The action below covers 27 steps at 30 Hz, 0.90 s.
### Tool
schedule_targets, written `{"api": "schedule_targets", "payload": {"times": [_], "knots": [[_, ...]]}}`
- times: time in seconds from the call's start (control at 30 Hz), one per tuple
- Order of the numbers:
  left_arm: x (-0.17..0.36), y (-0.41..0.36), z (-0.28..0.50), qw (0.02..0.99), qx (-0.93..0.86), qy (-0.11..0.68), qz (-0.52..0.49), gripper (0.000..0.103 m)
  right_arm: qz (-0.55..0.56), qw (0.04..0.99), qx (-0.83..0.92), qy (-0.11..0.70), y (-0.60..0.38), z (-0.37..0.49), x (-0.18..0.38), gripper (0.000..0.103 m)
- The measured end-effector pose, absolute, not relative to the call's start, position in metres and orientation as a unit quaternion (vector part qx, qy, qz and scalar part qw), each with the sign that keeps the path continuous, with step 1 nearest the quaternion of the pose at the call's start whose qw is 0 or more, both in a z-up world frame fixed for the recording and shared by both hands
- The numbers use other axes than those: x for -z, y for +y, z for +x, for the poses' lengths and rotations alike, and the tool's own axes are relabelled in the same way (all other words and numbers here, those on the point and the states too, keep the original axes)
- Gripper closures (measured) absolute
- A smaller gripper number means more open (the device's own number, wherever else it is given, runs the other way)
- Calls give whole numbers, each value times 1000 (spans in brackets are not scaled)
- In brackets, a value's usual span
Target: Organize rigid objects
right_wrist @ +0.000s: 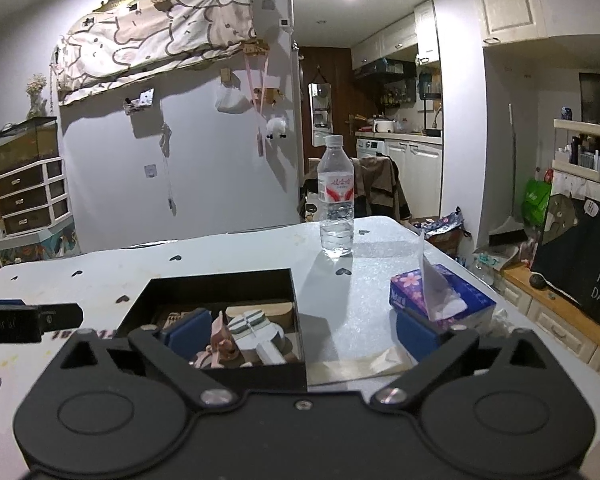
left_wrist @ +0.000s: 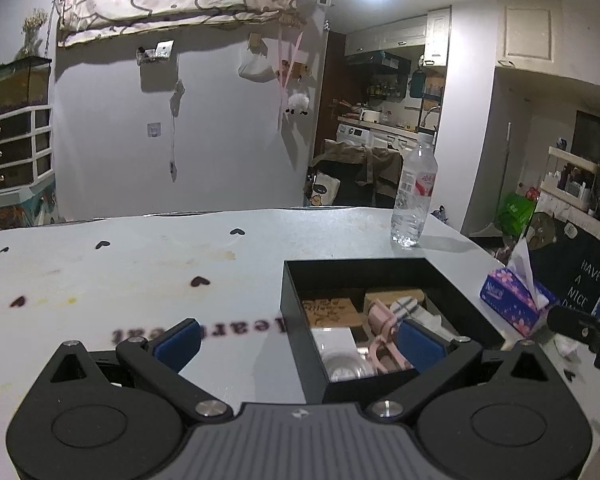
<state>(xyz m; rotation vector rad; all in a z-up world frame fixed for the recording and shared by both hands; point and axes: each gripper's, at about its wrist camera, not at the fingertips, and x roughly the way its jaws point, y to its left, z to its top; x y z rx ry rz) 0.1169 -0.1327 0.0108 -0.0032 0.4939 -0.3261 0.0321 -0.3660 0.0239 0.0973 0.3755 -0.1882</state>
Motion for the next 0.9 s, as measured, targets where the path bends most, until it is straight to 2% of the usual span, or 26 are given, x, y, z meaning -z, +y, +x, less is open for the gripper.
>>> {"api": "schedule_targets", "payload": {"times": [0.9], "knots": [[4,-107,41,966,154,207,16,0,33,984,83,152,-341,-34,-2,1]]}}
